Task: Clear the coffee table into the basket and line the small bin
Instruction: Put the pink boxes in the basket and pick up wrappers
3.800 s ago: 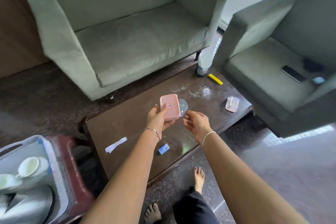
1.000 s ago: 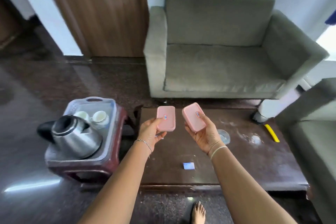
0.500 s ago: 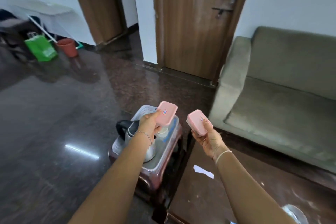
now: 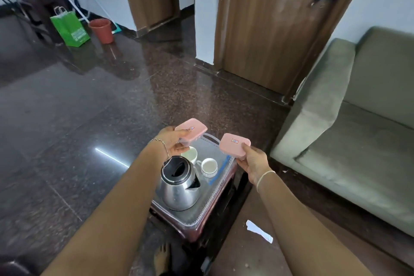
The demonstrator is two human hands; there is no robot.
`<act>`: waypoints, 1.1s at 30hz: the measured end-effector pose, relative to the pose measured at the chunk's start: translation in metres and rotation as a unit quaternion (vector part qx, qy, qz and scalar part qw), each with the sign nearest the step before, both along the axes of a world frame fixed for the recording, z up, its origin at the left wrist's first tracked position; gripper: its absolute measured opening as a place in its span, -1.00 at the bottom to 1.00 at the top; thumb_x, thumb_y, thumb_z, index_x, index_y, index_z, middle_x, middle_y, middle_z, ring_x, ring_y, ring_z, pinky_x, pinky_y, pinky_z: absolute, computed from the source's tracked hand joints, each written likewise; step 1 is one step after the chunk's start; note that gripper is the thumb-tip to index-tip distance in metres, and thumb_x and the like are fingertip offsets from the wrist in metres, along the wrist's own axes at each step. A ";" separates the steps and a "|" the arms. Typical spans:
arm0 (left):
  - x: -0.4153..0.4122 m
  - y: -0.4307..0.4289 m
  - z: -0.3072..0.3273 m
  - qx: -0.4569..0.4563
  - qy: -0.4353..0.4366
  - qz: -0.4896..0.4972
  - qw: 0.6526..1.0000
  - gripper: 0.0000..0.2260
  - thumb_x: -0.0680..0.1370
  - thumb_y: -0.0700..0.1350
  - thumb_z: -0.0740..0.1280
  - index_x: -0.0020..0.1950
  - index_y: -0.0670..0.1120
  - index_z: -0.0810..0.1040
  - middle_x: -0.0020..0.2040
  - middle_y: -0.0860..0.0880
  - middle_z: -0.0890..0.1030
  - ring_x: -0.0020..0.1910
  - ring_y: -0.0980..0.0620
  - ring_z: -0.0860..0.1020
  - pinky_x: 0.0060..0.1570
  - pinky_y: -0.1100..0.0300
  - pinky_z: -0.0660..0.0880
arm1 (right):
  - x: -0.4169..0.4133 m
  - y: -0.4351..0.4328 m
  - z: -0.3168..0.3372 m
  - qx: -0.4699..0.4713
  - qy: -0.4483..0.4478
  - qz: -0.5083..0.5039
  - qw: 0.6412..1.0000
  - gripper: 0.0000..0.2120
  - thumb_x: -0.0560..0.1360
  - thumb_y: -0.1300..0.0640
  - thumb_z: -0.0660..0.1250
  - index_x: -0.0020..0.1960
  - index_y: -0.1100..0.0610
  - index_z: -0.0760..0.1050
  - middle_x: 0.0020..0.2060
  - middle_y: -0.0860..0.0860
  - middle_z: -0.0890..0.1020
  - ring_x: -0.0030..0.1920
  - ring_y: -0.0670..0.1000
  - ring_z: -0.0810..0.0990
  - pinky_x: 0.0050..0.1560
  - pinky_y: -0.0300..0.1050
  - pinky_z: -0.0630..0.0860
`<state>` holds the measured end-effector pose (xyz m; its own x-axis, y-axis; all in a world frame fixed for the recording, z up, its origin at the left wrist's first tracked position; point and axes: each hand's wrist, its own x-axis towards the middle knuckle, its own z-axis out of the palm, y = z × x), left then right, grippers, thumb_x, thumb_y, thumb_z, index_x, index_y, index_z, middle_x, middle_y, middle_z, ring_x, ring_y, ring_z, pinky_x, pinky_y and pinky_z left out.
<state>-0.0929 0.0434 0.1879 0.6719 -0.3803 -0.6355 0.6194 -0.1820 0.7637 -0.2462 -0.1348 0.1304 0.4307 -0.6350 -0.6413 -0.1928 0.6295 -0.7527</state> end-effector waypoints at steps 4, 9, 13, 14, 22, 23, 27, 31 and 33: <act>0.039 -0.018 -0.029 0.056 -0.059 -0.005 0.997 -0.79 0.48 -0.30 0.42 0.06 -0.15 0.50 0.05 -0.16 0.56 -0.07 -0.08 0.55 -0.11 0.04 0.55 | 0.027 -0.005 -0.025 -0.051 0.068 -0.033 0.996 -0.68 0.46 0.12 0.46 0.13 0.15 0.44 0.00 0.11 0.62 -0.04 0.07 0.63 -0.01 -0.05 0.59; 0.083 -0.039 -0.066 0.124 -0.108 -0.022 0.986 -0.67 0.40 -0.34 0.50 0.14 -0.34 0.56 0.06 -0.25 0.62 0.00 -0.13 0.59 0.19 -0.07 0.52 | 0.057 -0.004 -0.062 -0.098 0.160 -0.046 0.981 -0.75 0.40 0.07 0.51 -0.04 0.14 0.51 -0.09 0.09 0.62 -0.11 0.06 0.57 0.05 -0.03 0.56; 0.117 -0.055 -0.104 0.173 -0.138 -0.074 0.972 -0.66 0.40 -0.30 0.50 0.14 -0.32 0.57 0.11 -0.27 0.63 0.03 -0.15 0.61 0.17 -0.03 0.52 | 0.085 -0.003 -0.089 -0.120 0.219 -0.035 0.968 -0.66 0.42 0.09 0.49 0.11 0.19 0.50 -0.04 0.09 0.61 -0.05 0.09 0.58 0.05 -0.05 0.53; 0.122 -0.058 -0.113 0.181 -0.145 -0.088 0.969 -0.65 0.40 -0.31 0.50 0.16 -0.32 0.56 0.12 -0.26 0.63 0.08 -0.18 0.61 0.18 -0.02 0.52 | 0.090 -0.002 -0.094 -0.125 0.231 -0.028 0.964 -0.65 0.43 0.11 0.48 0.14 0.20 0.49 -0.03 0.09 0.61 -0.04 0.08 0.59 0.02 -0.05 0.53; 0.145 -0.077 -0.189 0.233 -0.131 -0.190 0.944 -0.63 0.46 -0.31 0.42 0.25 -0.29 0.49 0.19 -0.26 0.59 0.17 -0.19 0.57 0.25 -0.02 0.47 | 0.119 -0.001 -0.141 -0.140 0.327 0.043 0.934 -0.67 0.49 0.12 0.39 0.20 0.16 0.43 0.05 0.09 0.60 0.03 0.11 0.58 -0.05 -0.15 0.45; 0.144 -0.078 -0.195 0.238 -0.134 -0.198 0.941 -0.63 0.47 -0.31 0.42 0.26 -0.27 0.47 0.19 -0.25 0.59 0.17 -0.18 0.57 0.24 0.03 0.47 | 0.120 -0.002 -0.145 -0.144 0.337 0.057 0.929 -0.68 0.50 0.11 0.38 0.21 0.16 0.43 0.07 0.10 0.61 0.06 0.13 0.58 -0.05 -0.16 0.43; 0.140 -0.079 -0.211 0.243 -0.154 -0.218 0.932 -0.65 0.50 -0.29 0.38 0.28 -0.24 0.47 0.19 -0.20 0.60 0.16 -0.14 0.57 0.07 0.21 0.42 | 0.125 0.000 -0.157 -0.167 0.367 0.101 0.910 -0.70 0.53 0.12 0.33 0.23 0.16 0.41 0.14 0.13 0.58 0.10 0.17 0.58 0.03 -0.11 0.46; 0.138 -0.079 -0.218 0.266 -0.190 -0.270 0.906 -0.71 0.54 -0.25 0.33 0.26 -0.18 0.52 0.19 -0.16 0.61 0.18 -0.15 0.56 0.19 0.11 0.43 | 0.129 0.006 -0.163 -0.164 0.378 0.098 0.906 -0.72 0.56 0.15 0.26 0.26 0.15 0.39 0.19 0.12 0.54 0.14 0.18 0.56 0.10 -0.03 0.47; 0.137 -0.079 -0.220 0.278 -0.207 -0.297 0.890 -0.72 0.56 -0.25 0.29 0.26 -0.17 0.53 0.19 -0.18 0.61 0.17 -0.18 0.55 0.18 0.08 0.44 | 0.130 0.008 -0.164 -0.174 0.385 0.100 0.901 -0.73 0.56 0.17 0.25 0.25 0.16 0.40 0.18 0.13 0.55 0.14 0.20 0.56 0.08 -0.04 0.46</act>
